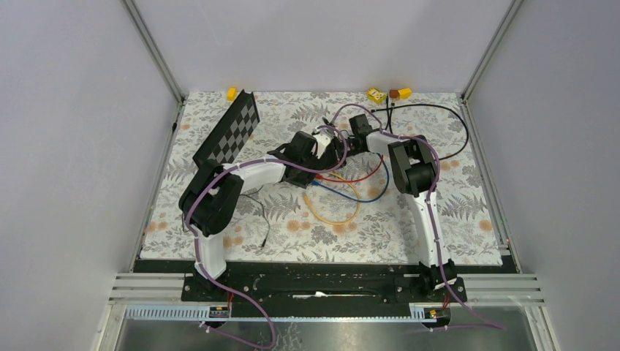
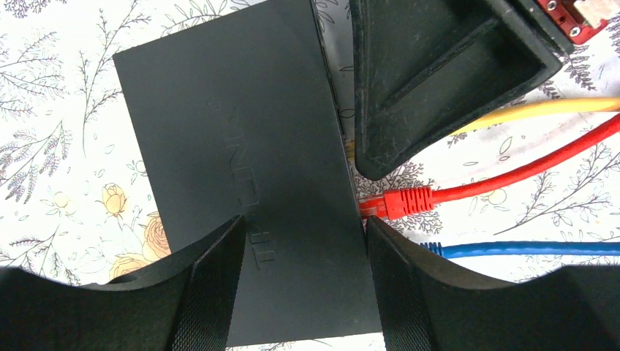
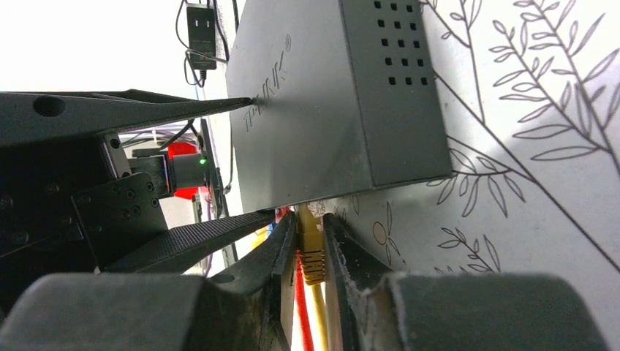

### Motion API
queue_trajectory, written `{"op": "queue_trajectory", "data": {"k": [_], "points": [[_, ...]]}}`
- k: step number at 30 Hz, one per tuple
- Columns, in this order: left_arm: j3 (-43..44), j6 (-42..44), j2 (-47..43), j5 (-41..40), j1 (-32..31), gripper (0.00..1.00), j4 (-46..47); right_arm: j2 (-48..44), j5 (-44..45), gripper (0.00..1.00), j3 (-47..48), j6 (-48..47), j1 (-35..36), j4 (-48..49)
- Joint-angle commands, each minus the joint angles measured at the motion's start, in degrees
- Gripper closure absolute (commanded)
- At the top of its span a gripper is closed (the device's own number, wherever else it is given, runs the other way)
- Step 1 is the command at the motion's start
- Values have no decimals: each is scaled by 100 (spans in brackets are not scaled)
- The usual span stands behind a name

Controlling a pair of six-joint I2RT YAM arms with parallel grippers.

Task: Pull the plug from the switch port
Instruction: Pull the connector from the switch port.

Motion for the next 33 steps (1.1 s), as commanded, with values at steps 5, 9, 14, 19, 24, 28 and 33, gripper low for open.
{"op": "queue_trajectory", "data": {"k": [5, 9, 14, 19, 24, 28, 33], "points": [[-112, -83, 173, -108, 211, 37, -158, 599, 654, 100, 1229, -1506, -318, -2090], [-111, -64, 198, -108, 215, 37, -144, 642, 537, 100, 1241, -1481, -312, -2168], [-122, -104, 202, -144, 239, 37, -137, 283, 431, 100, 370, -478, -301, -866], [-109, -122, 207, -136, 260, 37, -160, -43, 449, 100, -375, 220, -282, 126], [-104, -140, 189, -82, 276, 37, -192, 42, 597, 100, 25, -288, -382, -441], [-113, -119, 66, 154, 308, 29, -200, -55, 652, 100, 393, -347, -557, -622], [-86, -4, -164, 518, 363, 20, -219, -305, 1055, 100, 1294, -1178, -667, -1724]]}}
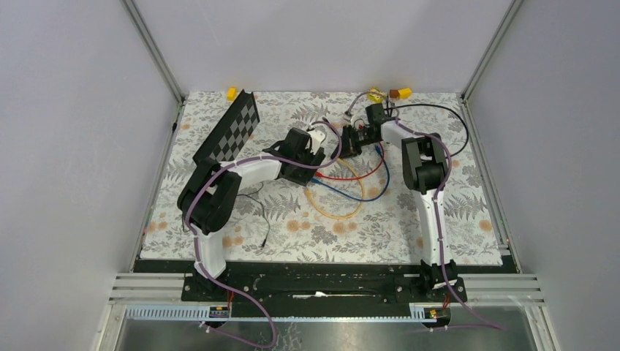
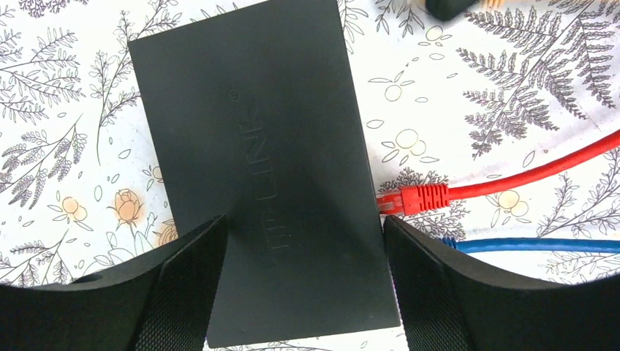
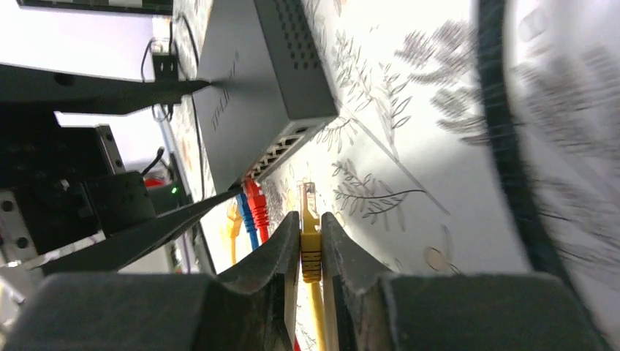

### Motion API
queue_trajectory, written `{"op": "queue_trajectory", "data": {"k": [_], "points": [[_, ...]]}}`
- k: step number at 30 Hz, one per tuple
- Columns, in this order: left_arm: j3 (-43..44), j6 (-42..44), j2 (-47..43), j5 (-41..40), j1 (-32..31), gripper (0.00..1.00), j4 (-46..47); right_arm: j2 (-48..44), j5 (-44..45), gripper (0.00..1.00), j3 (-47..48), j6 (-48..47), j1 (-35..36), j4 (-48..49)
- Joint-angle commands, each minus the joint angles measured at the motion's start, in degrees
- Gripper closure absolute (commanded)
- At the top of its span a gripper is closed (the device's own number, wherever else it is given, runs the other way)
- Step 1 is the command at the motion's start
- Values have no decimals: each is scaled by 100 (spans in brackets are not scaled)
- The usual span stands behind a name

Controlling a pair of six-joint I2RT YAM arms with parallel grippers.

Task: Pull the plug from the switch port
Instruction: Pull the connector from the switch port.

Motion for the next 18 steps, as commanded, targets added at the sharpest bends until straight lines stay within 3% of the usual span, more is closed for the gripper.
{"op": "queue_trajectory", "data": {"k": [1, 8, 18], "points": [[-90, 65, -239, 442, 133, 19, -395, -304, 635, 100, 1025, -1020, -151, -1194], [-113, 196, -441, 735, 144, 14, -341, -944, 1488, 100, 2082, -2251, -142, -2593], [-127, 195, -454, 788, 152, 13, -339, -2171, 2282, 100, 1872, -3007, 34, -3017]]}}
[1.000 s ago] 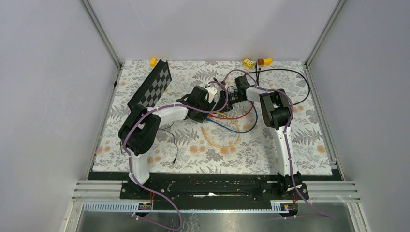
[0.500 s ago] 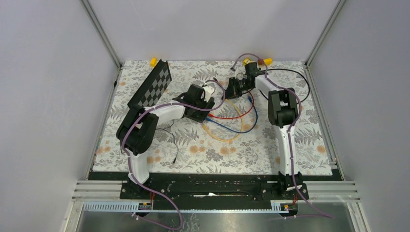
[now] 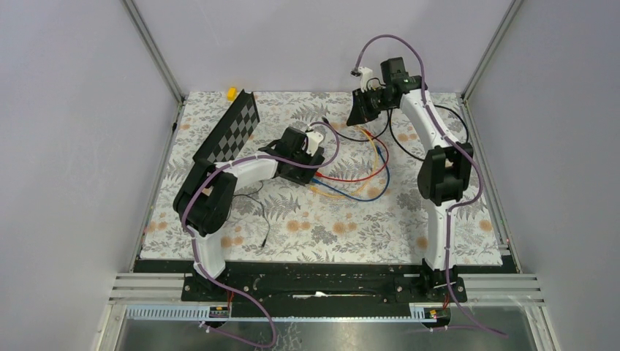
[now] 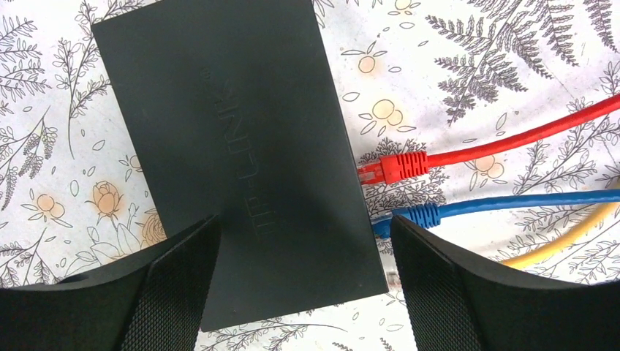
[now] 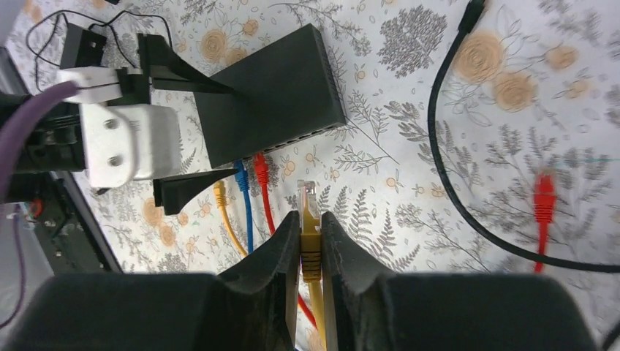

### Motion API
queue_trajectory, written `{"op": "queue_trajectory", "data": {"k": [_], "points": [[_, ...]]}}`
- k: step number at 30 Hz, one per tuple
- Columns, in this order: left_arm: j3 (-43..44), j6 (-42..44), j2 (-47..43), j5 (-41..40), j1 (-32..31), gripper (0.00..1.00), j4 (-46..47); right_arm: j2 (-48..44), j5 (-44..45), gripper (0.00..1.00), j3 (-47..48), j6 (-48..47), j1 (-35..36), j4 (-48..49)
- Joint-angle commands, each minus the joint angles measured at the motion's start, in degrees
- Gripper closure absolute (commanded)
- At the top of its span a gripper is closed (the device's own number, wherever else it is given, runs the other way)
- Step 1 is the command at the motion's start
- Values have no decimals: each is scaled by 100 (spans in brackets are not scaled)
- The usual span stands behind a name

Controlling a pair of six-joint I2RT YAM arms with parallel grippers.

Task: Pull the plug from the switch port
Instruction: Pull the connector from the switch port, then place the connector at the corner of the board.

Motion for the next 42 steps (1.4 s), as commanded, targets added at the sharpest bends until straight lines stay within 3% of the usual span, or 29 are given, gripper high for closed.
{"op": "queue_trajectory", "data": {"k": [1, 7, 16, 24, 31, 42], "points": [[-80, 48, -277, 180, 24, 12, -15, -831, 510, 100, 37, -517, 194, -396], [-114, 68, -354, 208, 31, 11, -14, -1284, 1216, 100, 141, -770, 364, -419], [-142, 71, -416, 177, 57, 9, 19, -1676, 2681, 100, 1060, -1175, 490, -393], [-141, 55, -452, 33, 72, 6, 67, -2202, 3553, 99, 951, -1390, 645, 257], [-154, 57, -500, -47, 83, 4, 112, -2080, 3664, 99, 1200, -1363, 754, 557], [-98, 208, -590, -147, 115, 2, 116, -705, 3220, 99, 2010, -1012, 750, 1274]]}}
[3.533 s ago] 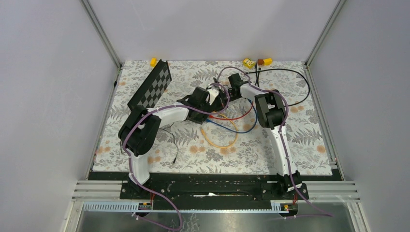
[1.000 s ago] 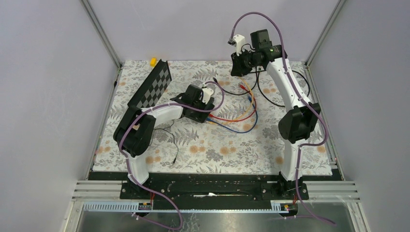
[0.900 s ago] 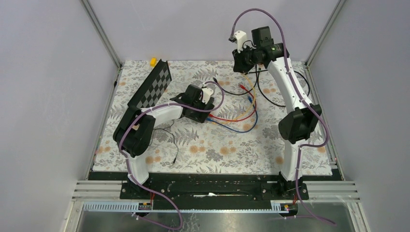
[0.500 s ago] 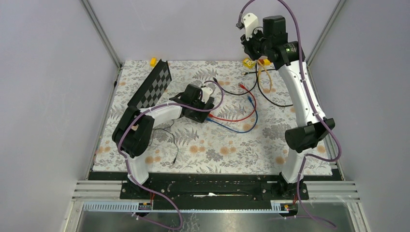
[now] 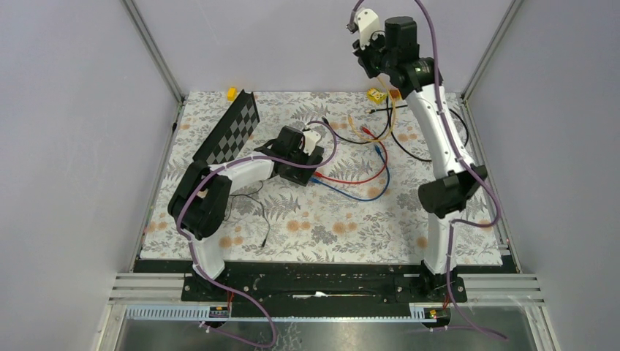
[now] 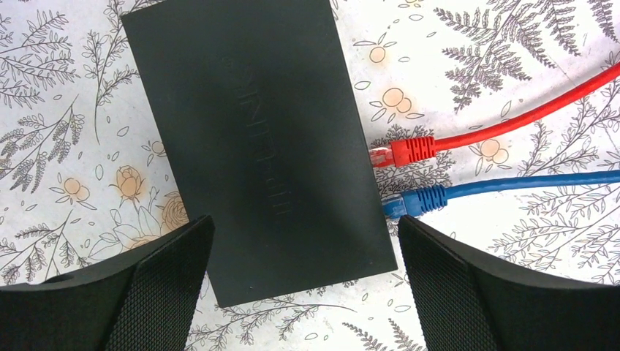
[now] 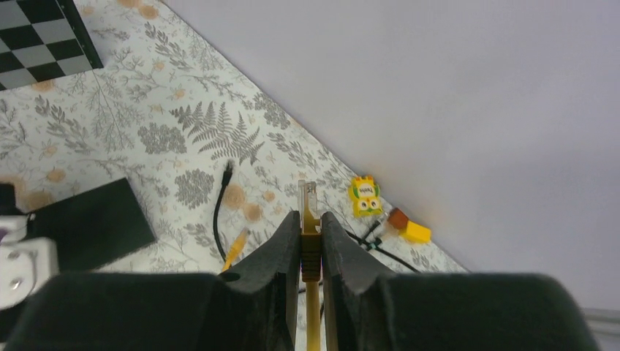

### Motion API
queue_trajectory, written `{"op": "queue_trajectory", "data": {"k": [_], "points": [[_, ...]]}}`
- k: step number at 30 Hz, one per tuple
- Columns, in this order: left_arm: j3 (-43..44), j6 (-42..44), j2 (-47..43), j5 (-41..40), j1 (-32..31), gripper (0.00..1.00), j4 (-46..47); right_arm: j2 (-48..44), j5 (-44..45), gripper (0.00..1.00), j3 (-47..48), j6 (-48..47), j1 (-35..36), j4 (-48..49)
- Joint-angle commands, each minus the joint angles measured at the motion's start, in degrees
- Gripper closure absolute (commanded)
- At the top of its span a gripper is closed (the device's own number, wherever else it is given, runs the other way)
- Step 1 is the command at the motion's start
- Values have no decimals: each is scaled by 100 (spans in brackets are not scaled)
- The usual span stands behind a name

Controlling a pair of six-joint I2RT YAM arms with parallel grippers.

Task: Pull the plug from the switch port
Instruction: Place the connector at the corner of the board.

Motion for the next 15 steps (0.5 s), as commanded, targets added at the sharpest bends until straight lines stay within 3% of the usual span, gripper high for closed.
{"op": "queue_trajectory", "data": {"k": [1, 15], "points": [[14, 147, -331, -95, 43, 2, 191, 863, -419, 99, 723, 307, 31, 505], [-373, 332, -489, -219, 44, 2, 238, 3091, -1053, 98, 1559, 1607, -436, 1436]]}}
